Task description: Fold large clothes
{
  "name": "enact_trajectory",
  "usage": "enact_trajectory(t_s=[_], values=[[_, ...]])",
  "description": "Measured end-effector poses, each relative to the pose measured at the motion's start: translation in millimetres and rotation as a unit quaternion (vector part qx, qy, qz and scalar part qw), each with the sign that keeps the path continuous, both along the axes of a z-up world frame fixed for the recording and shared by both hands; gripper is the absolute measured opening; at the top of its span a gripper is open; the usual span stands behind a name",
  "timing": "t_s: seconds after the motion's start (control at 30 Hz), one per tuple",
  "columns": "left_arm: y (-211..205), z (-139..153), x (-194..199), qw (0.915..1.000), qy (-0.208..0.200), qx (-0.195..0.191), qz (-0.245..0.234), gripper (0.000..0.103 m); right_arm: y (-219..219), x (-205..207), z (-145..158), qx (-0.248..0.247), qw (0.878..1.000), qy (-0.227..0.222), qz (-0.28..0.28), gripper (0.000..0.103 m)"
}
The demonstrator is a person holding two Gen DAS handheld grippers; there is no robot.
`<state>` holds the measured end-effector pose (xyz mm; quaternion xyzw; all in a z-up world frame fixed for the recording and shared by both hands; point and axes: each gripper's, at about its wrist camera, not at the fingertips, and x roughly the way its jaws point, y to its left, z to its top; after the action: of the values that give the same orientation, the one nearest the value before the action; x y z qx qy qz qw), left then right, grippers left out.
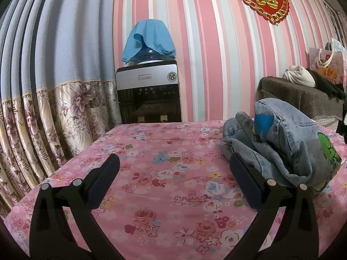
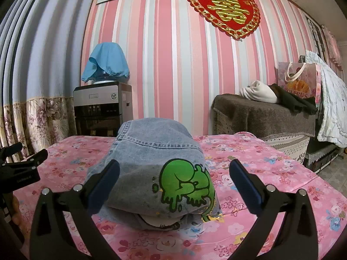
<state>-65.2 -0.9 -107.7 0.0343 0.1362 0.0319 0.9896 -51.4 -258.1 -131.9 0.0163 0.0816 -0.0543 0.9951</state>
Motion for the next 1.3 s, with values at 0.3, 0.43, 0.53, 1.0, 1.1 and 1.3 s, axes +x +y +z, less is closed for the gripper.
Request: enact_trajectory(t_s=[0.3, 0.43, 0.53, 1.0, 1.1, 1.3], values=[[3.7, -0.1, 0.7, 1.0, -0.001, -0.003, -0.007, 0.1, -1.1, -0.6, 0.3, -0.001, 1.0, -0.002, 0.0, 0.101], [7.4, -0.4, 0.9, 0.9999, -0.001, -0.007, -0.014, 0.1, -0.8, -0.7, 0.1, -0.001, 1.0, -0.001, 0.0, 0.101], [8.0, -0.1, -0.3, 0.9998, -0.004, -0.006, -0.016, 0.1, -0.5, -0.8, 0.2, -0.001, 1.0, -0.002, -0.001, 0.101], [5.4, -2.7, 6.1, 0.9994, 0.01, 0.003, -0.033, 0.1, -1.4, -0.7, -1.0, -0.002, 1.0, 0.001, 0.001, 0.101], [4.1, -3.3, 5.9, 0.9992, 0.012, 0.005, -0.037, 0.1, -2.7, 0.0, -1.3, -0.002, 1.0, 0.0, 0.002, 0.101], [1.9, -3.6, 4.1, 0.9984, 0.014, 0.007, -0.054, 0.1, -4.7, 0.2, -2.7, -0.003, 1.0, -0.002, 0.001, 0.101]])
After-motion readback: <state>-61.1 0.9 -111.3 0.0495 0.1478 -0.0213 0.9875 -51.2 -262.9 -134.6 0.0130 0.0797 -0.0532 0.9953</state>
